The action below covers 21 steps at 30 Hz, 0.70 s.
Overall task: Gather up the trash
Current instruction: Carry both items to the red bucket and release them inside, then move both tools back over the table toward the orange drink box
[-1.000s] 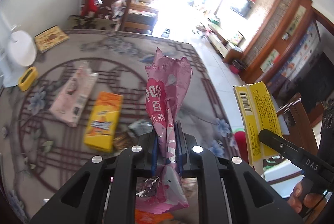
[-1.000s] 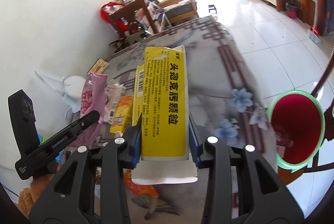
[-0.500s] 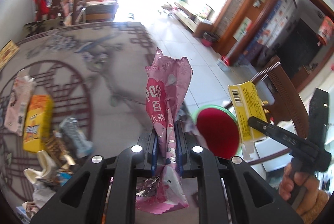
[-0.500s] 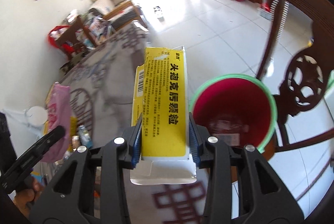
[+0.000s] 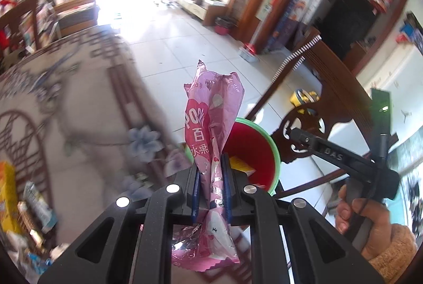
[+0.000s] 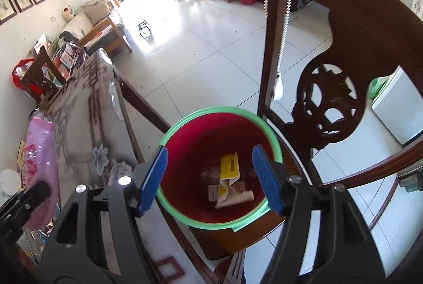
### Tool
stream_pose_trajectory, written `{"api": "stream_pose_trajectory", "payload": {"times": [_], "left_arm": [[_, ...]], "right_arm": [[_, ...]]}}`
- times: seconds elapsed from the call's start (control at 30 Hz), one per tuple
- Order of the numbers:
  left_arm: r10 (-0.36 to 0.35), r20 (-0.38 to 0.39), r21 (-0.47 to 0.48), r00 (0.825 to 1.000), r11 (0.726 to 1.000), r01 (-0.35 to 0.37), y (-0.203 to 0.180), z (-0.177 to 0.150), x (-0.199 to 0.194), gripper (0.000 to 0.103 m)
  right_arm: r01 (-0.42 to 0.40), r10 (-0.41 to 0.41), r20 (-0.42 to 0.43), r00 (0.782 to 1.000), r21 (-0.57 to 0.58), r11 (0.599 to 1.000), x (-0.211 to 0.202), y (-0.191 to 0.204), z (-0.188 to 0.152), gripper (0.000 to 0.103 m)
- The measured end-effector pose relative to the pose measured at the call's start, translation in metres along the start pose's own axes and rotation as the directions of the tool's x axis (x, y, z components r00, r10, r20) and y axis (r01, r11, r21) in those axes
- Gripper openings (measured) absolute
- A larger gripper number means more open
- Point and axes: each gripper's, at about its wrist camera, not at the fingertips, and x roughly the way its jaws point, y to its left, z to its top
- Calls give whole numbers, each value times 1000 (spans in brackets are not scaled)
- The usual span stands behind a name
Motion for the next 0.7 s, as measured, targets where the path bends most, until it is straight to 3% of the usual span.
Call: {"api": "stream_pose_trajectory", "payload": {"times": [0.33,0.37,0.4,0.43,0.47,0.5,0.7], "left_arm": [[-72,-99,151,992,985,87,-61,20,77,14],[-79,-102,157,992,983,94,-64,22,82,19],[-89,-103,154,991,983,104,-64,22,84,32],[-92,-101,138,991,985,106,-63,23,86,56],[-88,-97,123,991,987,100,-62,23,87,64],[-90,-91,113,992,989,100,-59,22,85,68],[-72,-45,126,996,989,77,-47,16,53,68]], "right_arm": [[48,-52,38,998,92,995,-31,-45,-8,69],[55,-59,41,997,93,994,-33,-46,-9,69],[64,-68,42,997,94,994,-35,-48,-10,69],[67,-72,43,997,96,993,-36,-49,-11,69],[70,-74,44,996,100,993,-38,-51,-12,69],[70,-75,46,996,105,992,-39,-51,-13,69],[51,-56,60,997,74,996,-43,-33,-14,69]]}}
